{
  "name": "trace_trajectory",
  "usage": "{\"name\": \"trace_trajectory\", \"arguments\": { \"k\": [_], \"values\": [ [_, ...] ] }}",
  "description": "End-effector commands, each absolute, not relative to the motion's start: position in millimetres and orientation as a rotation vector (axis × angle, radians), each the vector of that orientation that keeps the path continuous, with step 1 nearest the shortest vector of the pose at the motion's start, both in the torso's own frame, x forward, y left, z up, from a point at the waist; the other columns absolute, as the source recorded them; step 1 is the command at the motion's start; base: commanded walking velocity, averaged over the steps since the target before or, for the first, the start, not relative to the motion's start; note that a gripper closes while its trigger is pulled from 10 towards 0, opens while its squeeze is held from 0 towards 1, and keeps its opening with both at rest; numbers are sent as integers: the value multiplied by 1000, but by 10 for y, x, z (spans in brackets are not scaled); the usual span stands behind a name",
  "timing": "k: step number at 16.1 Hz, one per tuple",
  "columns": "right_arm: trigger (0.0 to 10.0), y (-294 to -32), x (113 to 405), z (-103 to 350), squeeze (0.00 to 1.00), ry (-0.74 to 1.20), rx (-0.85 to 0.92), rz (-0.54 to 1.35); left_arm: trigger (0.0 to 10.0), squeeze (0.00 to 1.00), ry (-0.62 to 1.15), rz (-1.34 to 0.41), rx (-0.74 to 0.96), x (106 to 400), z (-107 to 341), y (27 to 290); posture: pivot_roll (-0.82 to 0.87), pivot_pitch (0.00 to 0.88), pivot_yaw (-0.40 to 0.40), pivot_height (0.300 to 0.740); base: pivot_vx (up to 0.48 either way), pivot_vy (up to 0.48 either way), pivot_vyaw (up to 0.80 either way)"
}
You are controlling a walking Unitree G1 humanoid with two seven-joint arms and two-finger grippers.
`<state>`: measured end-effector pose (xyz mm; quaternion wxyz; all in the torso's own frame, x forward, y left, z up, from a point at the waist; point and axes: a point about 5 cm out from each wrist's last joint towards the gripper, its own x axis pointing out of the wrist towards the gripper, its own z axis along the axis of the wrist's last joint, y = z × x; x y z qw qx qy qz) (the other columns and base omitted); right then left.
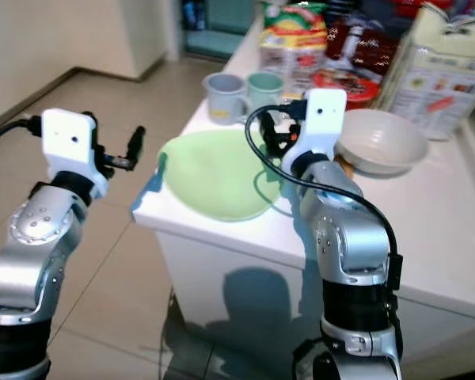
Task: Setting the table
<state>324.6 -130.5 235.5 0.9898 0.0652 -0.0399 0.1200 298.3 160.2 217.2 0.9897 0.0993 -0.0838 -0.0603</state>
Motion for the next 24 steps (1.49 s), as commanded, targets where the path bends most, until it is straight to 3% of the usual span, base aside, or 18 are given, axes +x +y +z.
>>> {"name": "trace_trajectory", "arguments": {
  "k": [1,12,24],
  "values": [
    [10000,-1284,3250,2434,0,-118,140,268,10000,0,-188,-118,205,2985,2217,1590,38,0,-16,740,0,0,0],
    [10000,-1261,3333,2318,0,-86,146,239,10000,0,-190,-111,217,2964,2223,1603,50,0,-26,740,0,0,0],
    [10000,-1255,3312,2288,0,-84,142,226,10000,0,-199,-122,214,2967,2233,1597,49,0,-25,740,340,0,0]
  ]
}}
